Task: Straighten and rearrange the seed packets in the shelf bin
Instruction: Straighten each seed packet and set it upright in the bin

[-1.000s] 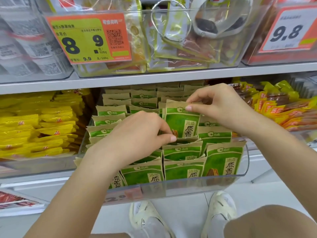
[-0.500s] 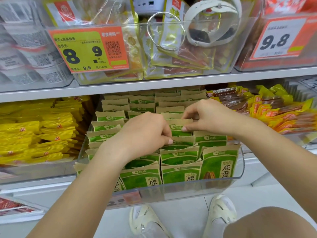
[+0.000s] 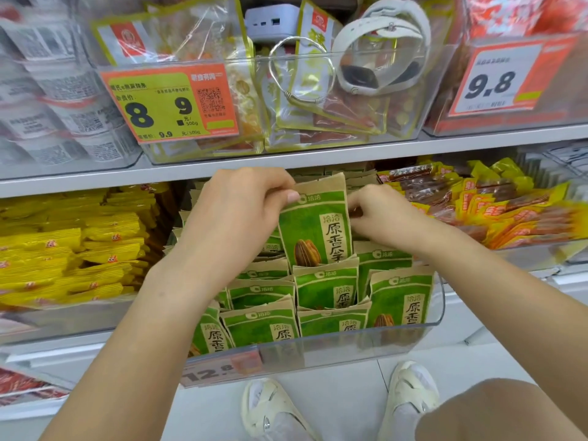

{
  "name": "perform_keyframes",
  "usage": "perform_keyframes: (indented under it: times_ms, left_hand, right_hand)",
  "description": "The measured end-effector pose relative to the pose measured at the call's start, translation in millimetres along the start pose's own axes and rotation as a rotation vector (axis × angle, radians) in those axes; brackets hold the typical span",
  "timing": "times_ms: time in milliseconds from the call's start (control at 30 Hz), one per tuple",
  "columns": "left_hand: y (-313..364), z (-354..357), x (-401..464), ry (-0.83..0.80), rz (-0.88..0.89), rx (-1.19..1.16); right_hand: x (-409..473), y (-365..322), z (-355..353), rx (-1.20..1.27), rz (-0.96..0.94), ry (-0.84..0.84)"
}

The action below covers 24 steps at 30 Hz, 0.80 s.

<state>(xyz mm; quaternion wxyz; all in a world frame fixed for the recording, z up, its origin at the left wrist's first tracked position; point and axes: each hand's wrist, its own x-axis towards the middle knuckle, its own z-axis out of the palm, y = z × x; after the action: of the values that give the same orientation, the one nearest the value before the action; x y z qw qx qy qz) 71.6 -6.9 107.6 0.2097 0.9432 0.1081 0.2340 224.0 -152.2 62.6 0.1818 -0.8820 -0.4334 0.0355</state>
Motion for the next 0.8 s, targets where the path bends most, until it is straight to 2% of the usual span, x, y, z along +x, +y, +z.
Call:
perform_keyframes:
  times_ms: [100,167,367,500,600,800]
  left_hand:
    - [4,-7,-5,0.094,-0.010,-0.053]
    - [8,-12,-7,0.086,-0.006,-0.054]
    - [20,-28,-26,0.068,0.015,-0.037]
    - [21,-44,-42,0.258,0.023,-0.032]
    - [19,-64,-53,0.420,0.011,-0.065]
    - [24,-81,-75,0.506,0.007,-0.204]
  right_hand:
    - [-11,-2,-12,0.254,0.015,0.155]
    - [-24,-9,-16,0.404,0.001,0.129]
    - [-64,-19,0,0.208,0.042,0.052]
    - [-84,-28,0,0.307,0.062,0.092]
    - [-99,-31,-1,0.318,0.046,0.060]
    - [-120,-40,0,0.384,0.060,0.165]
